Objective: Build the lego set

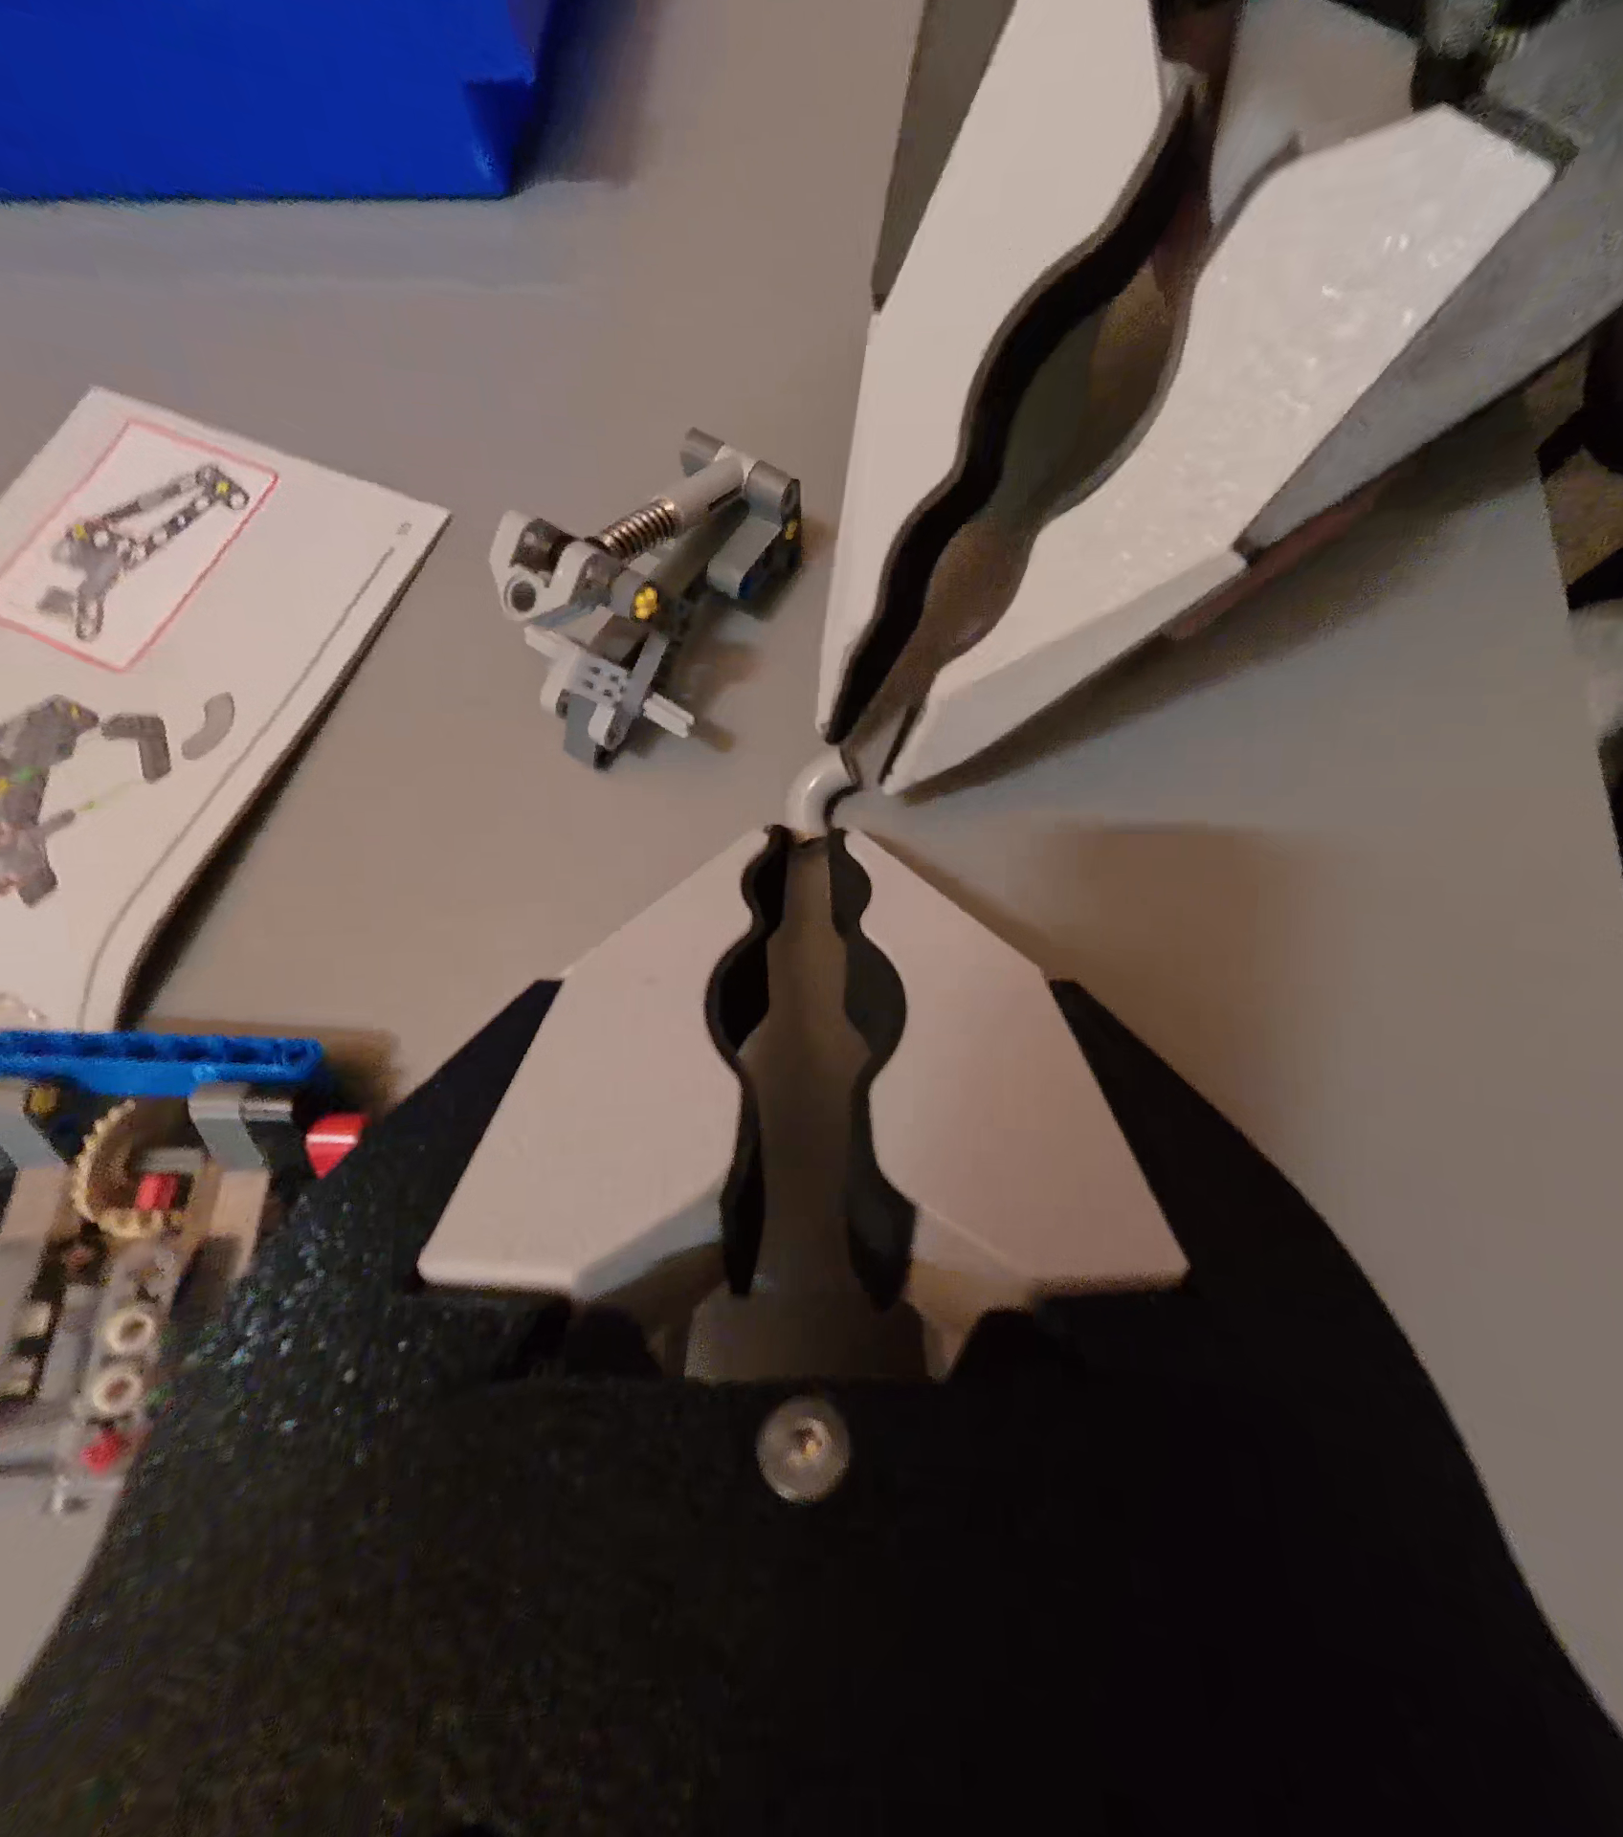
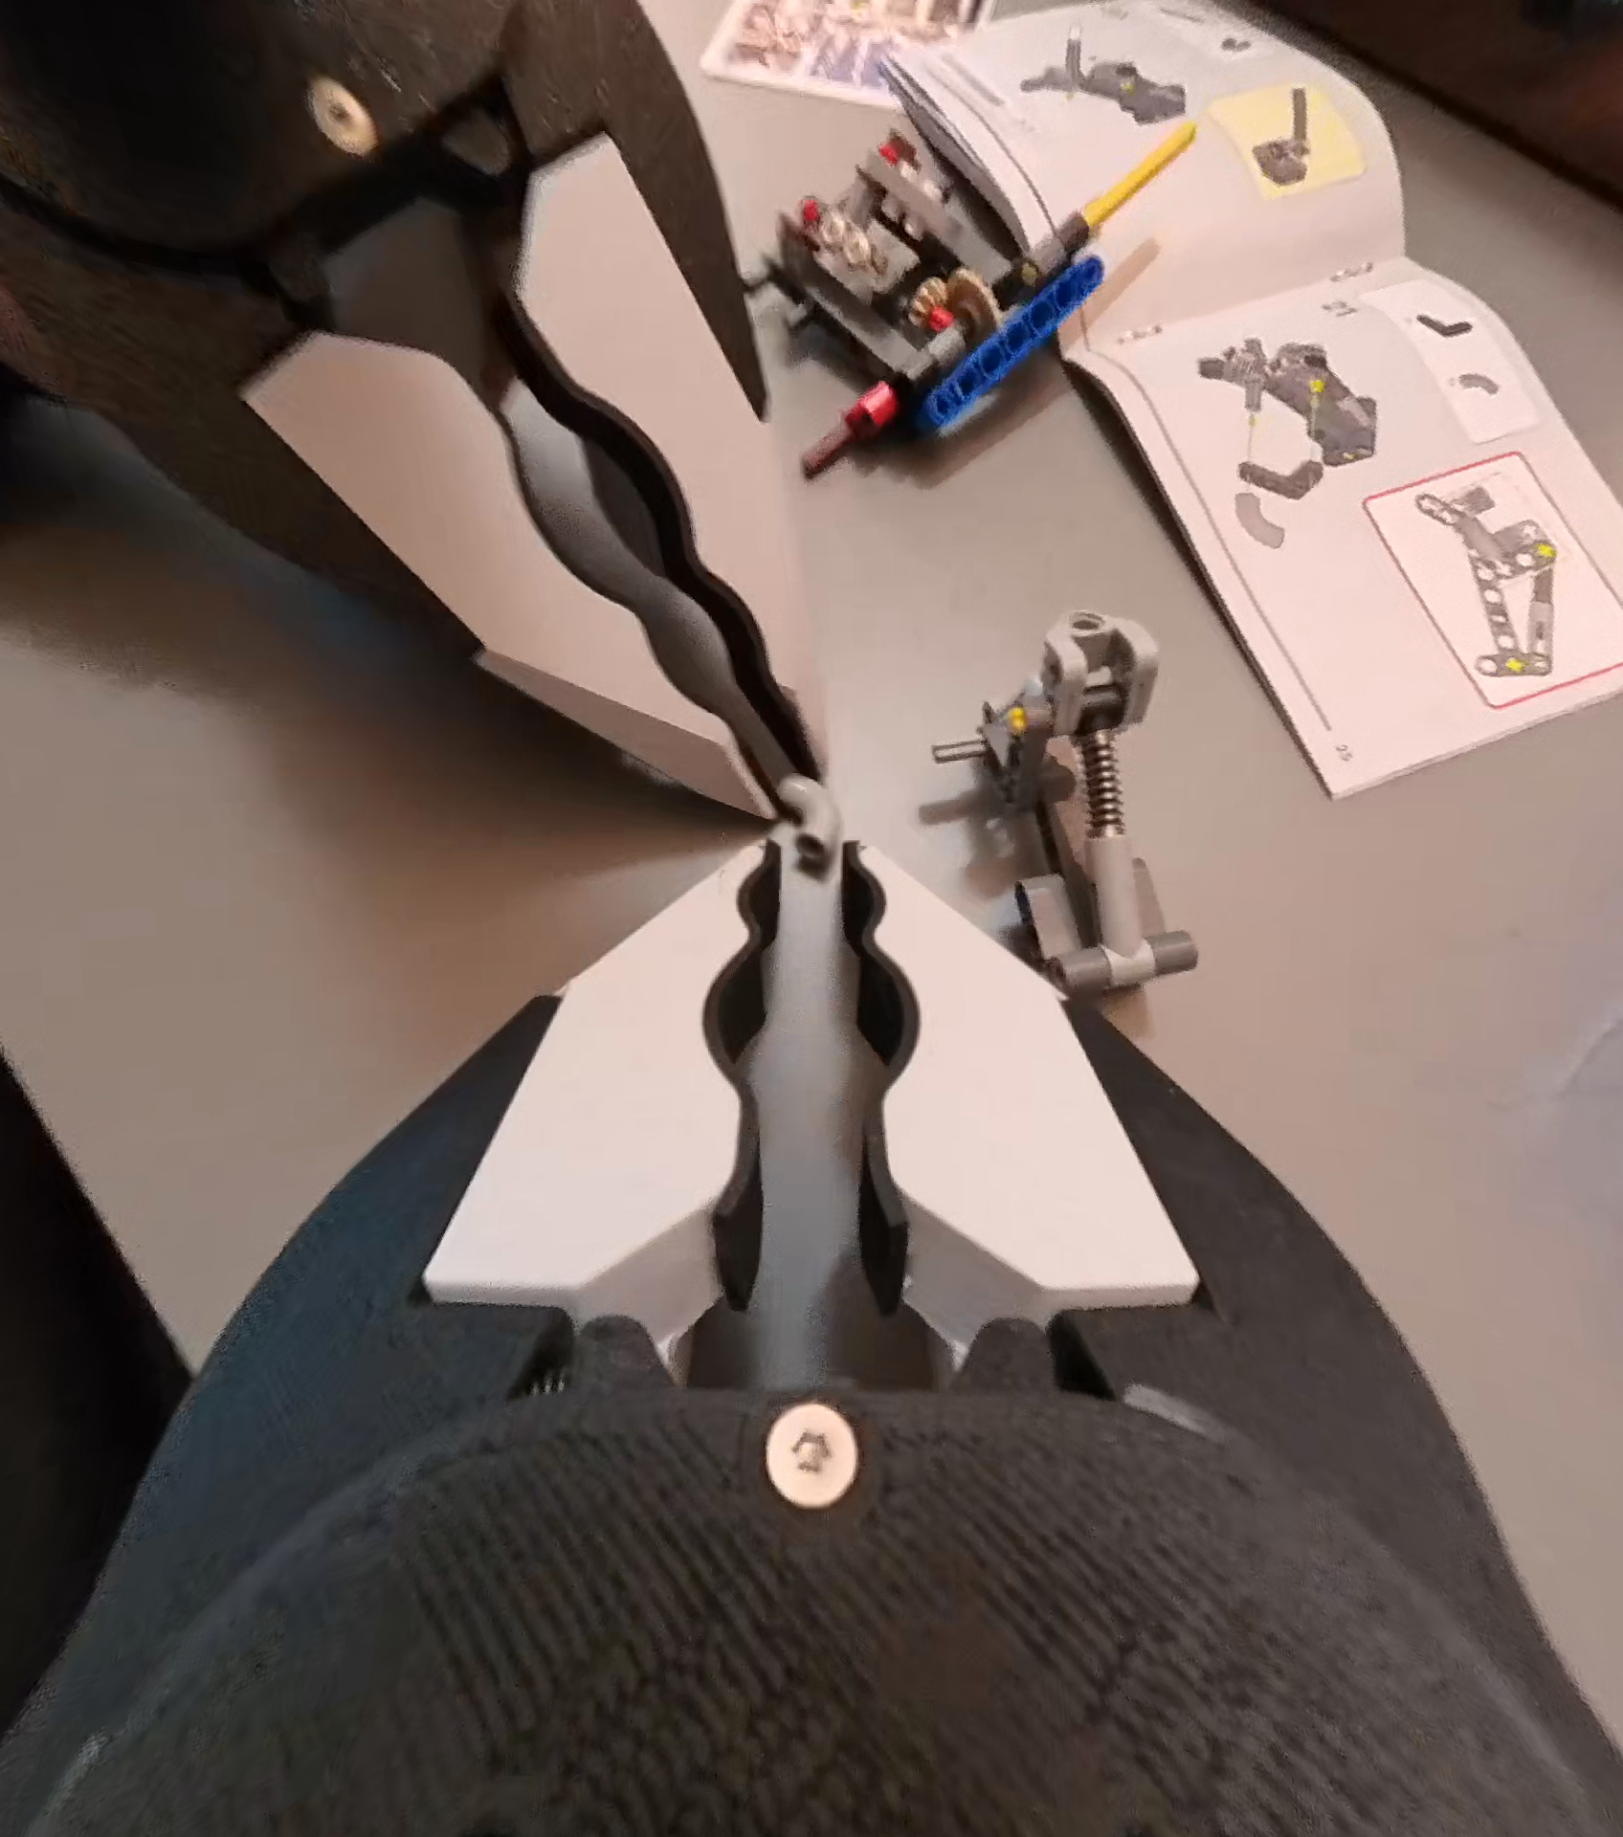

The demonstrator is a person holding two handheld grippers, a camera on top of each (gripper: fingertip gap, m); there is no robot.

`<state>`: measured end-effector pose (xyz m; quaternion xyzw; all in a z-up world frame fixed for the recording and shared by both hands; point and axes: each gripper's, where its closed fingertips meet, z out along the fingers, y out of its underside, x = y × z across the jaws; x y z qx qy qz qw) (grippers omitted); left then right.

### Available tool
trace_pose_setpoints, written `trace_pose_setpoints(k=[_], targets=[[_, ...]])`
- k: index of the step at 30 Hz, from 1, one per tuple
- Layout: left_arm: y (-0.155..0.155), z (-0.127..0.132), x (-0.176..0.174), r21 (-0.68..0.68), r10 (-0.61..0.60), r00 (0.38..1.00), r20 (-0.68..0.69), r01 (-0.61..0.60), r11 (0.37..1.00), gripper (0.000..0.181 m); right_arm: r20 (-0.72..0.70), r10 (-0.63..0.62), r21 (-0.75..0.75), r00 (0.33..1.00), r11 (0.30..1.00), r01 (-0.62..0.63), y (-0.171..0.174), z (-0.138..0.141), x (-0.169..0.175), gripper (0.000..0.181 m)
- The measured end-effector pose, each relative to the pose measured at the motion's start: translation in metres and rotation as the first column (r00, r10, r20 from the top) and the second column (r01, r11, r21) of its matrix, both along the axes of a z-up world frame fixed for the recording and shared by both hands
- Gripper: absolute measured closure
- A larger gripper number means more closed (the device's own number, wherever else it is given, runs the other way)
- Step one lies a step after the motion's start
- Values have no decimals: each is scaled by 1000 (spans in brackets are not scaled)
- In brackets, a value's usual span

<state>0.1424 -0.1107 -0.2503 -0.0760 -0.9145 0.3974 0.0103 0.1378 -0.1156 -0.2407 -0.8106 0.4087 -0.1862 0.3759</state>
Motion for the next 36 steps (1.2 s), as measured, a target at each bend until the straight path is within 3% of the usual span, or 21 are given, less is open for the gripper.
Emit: trace_pose_setpoints(k=[4, 8, 20, 24, 28, 31, 36], targets=[[3, 0, -2, 7, 48, 999, 19, -48, 999, 175, 11, 27, -51, 1000, 998, -27, 2, -6, 1, 176], [5, 0, -16, 20, -3, 1000, 2, 3, 1000, 179, 43, -9, -103, 999, 995, 14, -8, -7, 9, 179], [1, 2, -7, 15, 50, 999, -22, -50, 999, 172, -3, 6, -30, 1000, 1000, -6, 0, -6, -2, 166], [-2, 0, -10, 3, 52, 999, -13, -52, 999, 169, 14, 21, -45, 1000, 999, -20, 1, -7, -1, 175], [-3, 6, -6, -68, 27, 991, 133, -19, 998, 165, -6, -24, -10, 1000, 1000, 24, -6, -6, 2, 175], [-4, 16, -7, -142, -16, 952, 306, 62, 988, 163, -44, -50, 130, 998, 990, 55, -4, 3, 2, 175], [-6, 26, -5, -176, -29, 806, 591, 165, 971, 162, -50, -82, 184, 995, 979, 90, -7, 7, 4, 175]])
